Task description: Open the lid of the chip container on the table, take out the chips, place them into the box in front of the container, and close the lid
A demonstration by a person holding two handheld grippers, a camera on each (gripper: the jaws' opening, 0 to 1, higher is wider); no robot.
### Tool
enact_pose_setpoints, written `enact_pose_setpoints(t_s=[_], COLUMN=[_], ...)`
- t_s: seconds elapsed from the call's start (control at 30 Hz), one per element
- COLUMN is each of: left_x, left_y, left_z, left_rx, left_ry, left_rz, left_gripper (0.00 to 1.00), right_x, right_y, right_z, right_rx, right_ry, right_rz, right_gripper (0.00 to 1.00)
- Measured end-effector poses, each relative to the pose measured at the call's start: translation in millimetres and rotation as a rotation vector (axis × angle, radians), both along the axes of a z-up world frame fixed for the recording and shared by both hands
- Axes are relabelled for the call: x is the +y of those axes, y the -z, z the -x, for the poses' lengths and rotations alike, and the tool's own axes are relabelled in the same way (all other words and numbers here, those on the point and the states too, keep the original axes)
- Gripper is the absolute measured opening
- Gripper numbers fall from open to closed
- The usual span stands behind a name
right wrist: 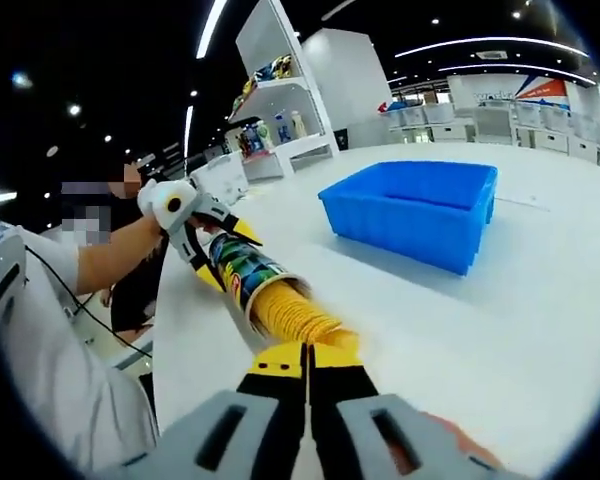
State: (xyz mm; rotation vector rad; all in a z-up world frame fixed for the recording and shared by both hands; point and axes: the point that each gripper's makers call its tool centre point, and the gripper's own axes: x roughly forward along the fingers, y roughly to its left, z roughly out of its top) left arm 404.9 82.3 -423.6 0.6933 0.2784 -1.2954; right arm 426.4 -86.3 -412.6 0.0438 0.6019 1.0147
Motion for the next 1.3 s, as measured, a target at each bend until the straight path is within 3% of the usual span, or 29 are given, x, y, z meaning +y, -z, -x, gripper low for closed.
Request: enact_pose_setpoints(t_s=[0.43,1.3], left_x=[-0.6,-0.4], left_y=[1.0,1.5], left_z=[-0.6,-1.5], left_rx=[-0.005,-0.010], left_ry=[-0.003,-0.005], left_rz=[-0.005,-0.011], left_gripper=[0.50,0.50], right_x=[-4.8,-7.5], right_y=[-2.4,-6.2], right_z=[0.4,1.2], right_rx=[0.047,0.073], right_ry=[0.025,0.033], right_rz=[-0.061,-0.147], right_gripper=[0.02,0.01])
